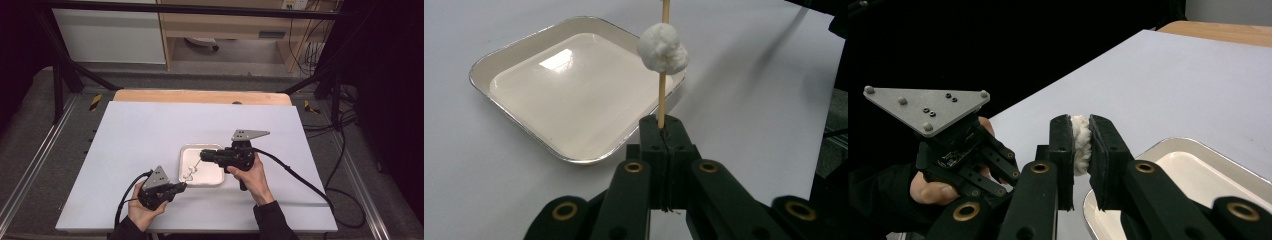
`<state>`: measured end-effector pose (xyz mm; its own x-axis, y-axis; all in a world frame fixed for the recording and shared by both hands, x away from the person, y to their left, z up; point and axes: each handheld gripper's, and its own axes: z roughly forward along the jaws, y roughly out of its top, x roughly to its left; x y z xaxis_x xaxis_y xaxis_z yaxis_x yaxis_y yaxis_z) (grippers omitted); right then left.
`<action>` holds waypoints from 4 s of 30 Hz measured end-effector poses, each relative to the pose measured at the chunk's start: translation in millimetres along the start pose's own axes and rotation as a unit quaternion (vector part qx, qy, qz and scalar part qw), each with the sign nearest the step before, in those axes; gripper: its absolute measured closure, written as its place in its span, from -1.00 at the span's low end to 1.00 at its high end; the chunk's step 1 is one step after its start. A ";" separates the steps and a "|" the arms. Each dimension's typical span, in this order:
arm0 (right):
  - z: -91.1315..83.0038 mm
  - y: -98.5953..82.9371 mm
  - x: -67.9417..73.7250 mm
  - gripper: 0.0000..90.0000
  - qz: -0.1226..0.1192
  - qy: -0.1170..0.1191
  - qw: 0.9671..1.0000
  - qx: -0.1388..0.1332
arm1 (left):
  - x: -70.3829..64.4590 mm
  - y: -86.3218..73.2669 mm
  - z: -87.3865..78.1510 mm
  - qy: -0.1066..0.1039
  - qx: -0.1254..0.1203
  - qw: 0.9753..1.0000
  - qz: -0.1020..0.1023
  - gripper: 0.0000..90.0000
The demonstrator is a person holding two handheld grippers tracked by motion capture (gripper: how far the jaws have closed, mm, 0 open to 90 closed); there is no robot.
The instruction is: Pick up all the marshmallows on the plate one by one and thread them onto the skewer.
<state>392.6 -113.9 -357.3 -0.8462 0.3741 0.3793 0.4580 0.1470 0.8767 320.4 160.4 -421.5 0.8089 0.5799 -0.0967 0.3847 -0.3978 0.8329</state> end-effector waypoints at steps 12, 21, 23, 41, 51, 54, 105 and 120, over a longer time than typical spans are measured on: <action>1.3 -2.3 2.5 0.80 -0.002 0.006 1.000 -0.002 | -2.3 0.3 -0.3 0.010 0.000 1.000 0.010 0.98; 2.2 -4.1 4.1 0.81 -0.004 0.009 1.000 -0.003 | -3.3 0.3 -0.1 0.012 0.000 1.000 0.012 0.98; 2.6 -4.8 4.5 0.81 -0.005 0.010 1.000 -0.005 | -3.2 0.3 -0.1 0.011 0.000 1.000 0.011 0.98; 3.3 -12.5 3.3 0.81 0.005 0.016 1.000 -0.012 | -4.9 0.5 0.8 0.014 0.000 1.000 0.018 0.98; 5.3 -14.4 3.8 0.81 0.004 0.017 1.000 -0.011 | -6.6 0.3 2.4 0.012 0.003 1.000 0.019 0.98; 5.8 -14.8 4.1 0.81 0.003 0.017 1.000 -0.010 | -5.8 0.3 2.3 0.012 0.004 1.000 0.020 0.98; -21.8 -28.0 -11.7 -0.69 -0.060 -0.125 0.990 0.028 | 4.3 4.4 -0.6 0.014 -0.008 1.000 -0.016 0.98; -58.2 -61.9 -39.4 -0.98 -0.049 -0.214 0.971 0.093 | 11.8 9.4 -4.0 0.016 0.007 0.999 -0.036 0.98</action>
<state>381.7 -191.0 -409.3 -0.7156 0.6906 0.1047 0.4560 0.3483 0.8190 331.8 166.3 -412.6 0.7648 0.6294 -0.1380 0.4470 -0.3641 0.8171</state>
